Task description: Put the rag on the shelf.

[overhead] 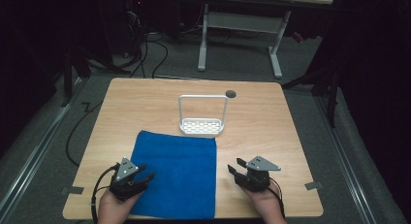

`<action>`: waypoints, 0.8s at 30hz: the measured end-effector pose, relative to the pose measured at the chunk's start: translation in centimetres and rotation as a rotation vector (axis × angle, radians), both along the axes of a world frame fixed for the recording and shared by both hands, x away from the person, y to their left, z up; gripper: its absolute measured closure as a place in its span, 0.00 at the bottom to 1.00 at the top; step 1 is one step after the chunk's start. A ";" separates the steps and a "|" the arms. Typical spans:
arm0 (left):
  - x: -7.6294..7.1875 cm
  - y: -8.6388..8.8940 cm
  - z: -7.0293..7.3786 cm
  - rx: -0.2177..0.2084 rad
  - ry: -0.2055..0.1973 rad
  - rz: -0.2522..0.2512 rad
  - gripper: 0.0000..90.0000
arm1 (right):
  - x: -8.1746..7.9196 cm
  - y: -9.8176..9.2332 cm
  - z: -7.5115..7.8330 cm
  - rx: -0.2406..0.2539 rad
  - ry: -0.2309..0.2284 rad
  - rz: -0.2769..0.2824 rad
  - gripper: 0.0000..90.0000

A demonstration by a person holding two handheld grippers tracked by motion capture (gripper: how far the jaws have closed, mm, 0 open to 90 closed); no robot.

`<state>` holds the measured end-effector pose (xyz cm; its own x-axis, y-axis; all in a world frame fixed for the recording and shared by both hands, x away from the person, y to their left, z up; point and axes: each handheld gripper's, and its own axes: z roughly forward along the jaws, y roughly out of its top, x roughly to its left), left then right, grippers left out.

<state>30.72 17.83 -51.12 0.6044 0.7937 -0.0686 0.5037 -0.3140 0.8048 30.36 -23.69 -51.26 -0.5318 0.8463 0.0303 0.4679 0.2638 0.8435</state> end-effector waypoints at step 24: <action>2.4 2.1 0.1 0.061 0.005 0.046 0.81 | 0.6 2.2 0.3 -0.017 -0.026 0.095 0.73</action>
<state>33.14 19.93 -51.07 0.5671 0.8234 -0.0220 0.5227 -0.3391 0.7822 30.92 -21.53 -50.91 -0.6099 0.7925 0.0013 0.4181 0.3203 0.8501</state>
